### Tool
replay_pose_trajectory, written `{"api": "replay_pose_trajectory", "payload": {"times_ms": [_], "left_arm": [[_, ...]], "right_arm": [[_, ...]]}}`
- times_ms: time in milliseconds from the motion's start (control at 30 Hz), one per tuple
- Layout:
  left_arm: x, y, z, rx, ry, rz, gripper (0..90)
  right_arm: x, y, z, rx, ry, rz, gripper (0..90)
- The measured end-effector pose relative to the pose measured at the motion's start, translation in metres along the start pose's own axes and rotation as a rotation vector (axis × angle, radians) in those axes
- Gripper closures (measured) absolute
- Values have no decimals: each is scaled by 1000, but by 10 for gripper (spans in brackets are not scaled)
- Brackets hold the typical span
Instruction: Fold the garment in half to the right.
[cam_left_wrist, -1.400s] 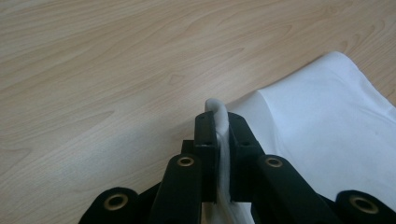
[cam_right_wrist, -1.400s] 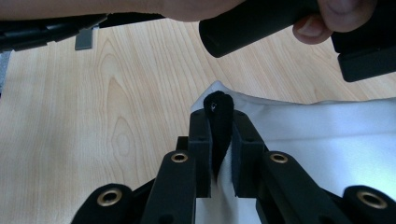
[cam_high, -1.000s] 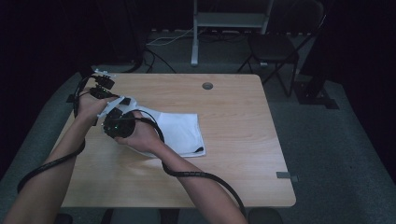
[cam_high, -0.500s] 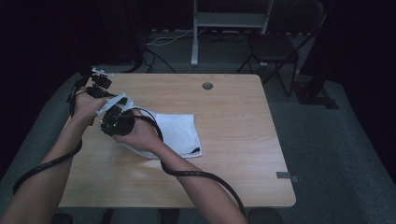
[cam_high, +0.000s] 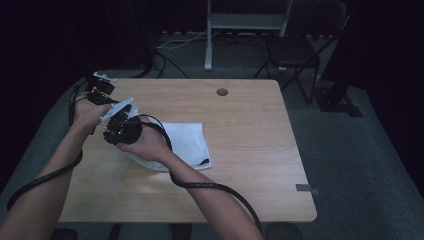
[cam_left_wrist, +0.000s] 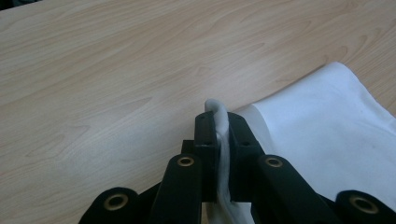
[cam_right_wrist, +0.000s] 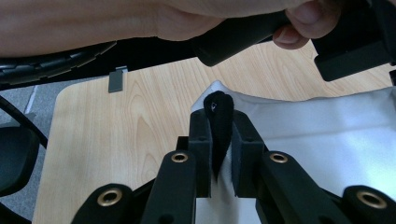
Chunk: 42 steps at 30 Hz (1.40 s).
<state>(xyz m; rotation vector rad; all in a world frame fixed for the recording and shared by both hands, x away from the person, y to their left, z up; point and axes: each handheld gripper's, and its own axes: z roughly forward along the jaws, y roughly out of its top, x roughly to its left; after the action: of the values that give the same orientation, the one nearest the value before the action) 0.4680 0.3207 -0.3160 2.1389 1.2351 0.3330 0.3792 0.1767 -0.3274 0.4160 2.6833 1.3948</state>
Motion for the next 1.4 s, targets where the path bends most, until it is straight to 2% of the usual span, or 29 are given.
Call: {"api": "replay_pose_trajectory", "payload": {"times_ms": [233, 433, 733, 867, 1400], "left_arm": [[2, -1, -3, -1, 2, -2, 845], [-1, 0, 0, 4, 6, 2, 845], [-11, 8, 4, 14, 8, 21, 845], [-18, 12, 7, 0, -3, 41, 845], [-33, 25, 15, 19, 8, 43, 844]], "right_arm": [[1, 1, -1, -6, 2, 0, 813], [0, -2, -2, -9, 2, 7, 813], [-6, -9, -19, -38, 4, 40, 813], [-9, -13, -26, -50, 3, 55, 814], [-15, -23, -48, -71, -14, 77, 813]]}}
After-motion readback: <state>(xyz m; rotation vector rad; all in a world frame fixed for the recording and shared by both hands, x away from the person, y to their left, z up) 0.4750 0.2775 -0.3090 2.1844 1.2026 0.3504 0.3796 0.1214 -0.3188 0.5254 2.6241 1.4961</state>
